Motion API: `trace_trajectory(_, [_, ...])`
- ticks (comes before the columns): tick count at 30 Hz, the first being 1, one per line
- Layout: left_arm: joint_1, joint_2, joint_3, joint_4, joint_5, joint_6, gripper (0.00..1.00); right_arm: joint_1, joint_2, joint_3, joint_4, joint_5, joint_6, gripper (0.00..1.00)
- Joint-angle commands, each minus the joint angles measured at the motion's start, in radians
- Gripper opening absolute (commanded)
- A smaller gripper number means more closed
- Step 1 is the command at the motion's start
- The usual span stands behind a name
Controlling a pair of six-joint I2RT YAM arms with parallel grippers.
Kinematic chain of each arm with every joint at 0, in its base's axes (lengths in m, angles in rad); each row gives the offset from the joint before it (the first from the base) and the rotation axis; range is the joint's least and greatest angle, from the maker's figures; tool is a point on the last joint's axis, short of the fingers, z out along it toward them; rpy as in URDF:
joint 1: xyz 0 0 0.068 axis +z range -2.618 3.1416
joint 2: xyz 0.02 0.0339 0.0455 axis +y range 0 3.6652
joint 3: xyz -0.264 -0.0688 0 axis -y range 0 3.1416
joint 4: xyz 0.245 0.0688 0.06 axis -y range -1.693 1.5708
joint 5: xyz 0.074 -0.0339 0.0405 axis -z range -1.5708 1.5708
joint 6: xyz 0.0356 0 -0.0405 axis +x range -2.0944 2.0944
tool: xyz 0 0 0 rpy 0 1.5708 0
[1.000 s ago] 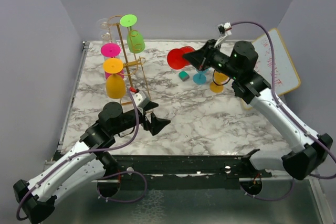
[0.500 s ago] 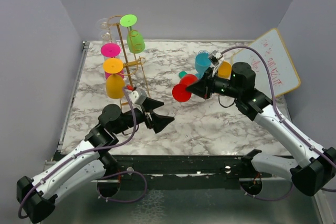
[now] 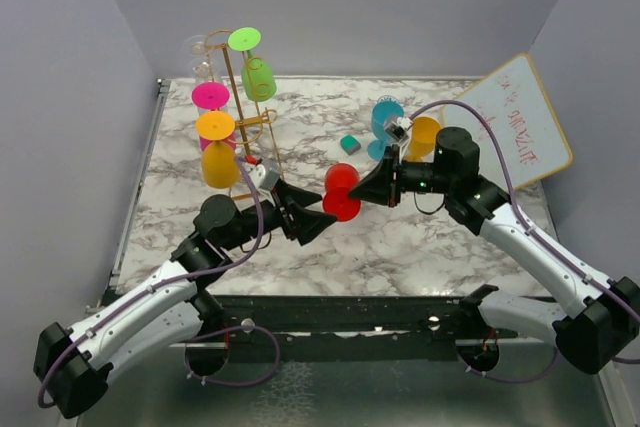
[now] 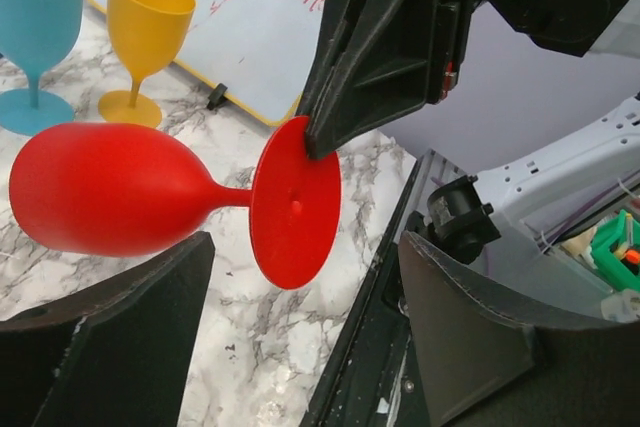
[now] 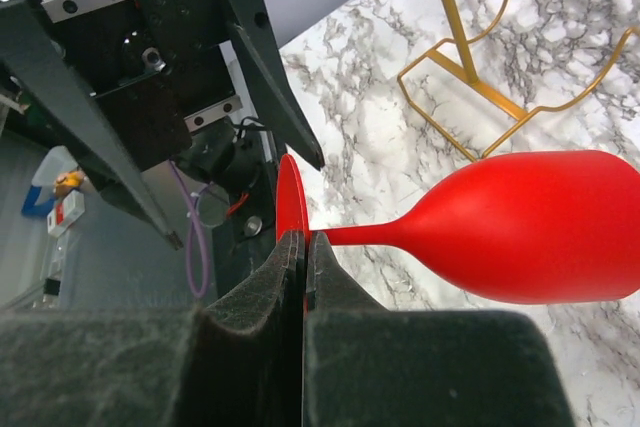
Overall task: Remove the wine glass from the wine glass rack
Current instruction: Place the wine glass at the center of the board.
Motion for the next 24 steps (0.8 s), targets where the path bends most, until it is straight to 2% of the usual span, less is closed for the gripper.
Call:
trace_trajectory(1, [0.004, 0.047, 0.021, 0.032, 0.026, -0.036, 0.72, -0.006, 0.001, -0.026, 0.091, -0.066, 0.021, 0.01])
trace_trajectory(3, [0.004, 0.071, 0.025, 0.032, 0.042, -0.042, 0.70, -0.006, -0.001, -0.043, 0.115, -0.066, 0.030, 0.01])
trace_trajectory(10, [0.004, 0.076, 0.035, 0.032, -0.011, -0.031, 0.52, -0.006, 0.011, -0.054, 0.155, -0.055, 0.046, 0.00])
trace_trajectory(14, [0.004, 0.105, 0.047, 0.032, 0.016, -0.032, 0.32, -0.006, 0.012, -0.043, 0.127, -0.052, 0.045, 0.01])
trace_trajectory(18, [0.004, 0.116, 0.043, 0.032, 0.032, -0.045, 0.29, -0.006, 0.006, -0.062, 0.134, -0.062, 0.042, 0.00])
trace_trajectory(21, [0.004, 0.101, 0.036, 0.032, 0.017, -0.038, 0.21, -0.006, 0.009, -0.062, 0.134, -0.058, 0.050, 0.01])
trace_trajectory(24, [0.004, 0.088, 0.036, 0.032, 0.009, -0.030, 0.17, -0.006, 0.019, -0.068, 0.151, -0.048, 0.078, 0.01])
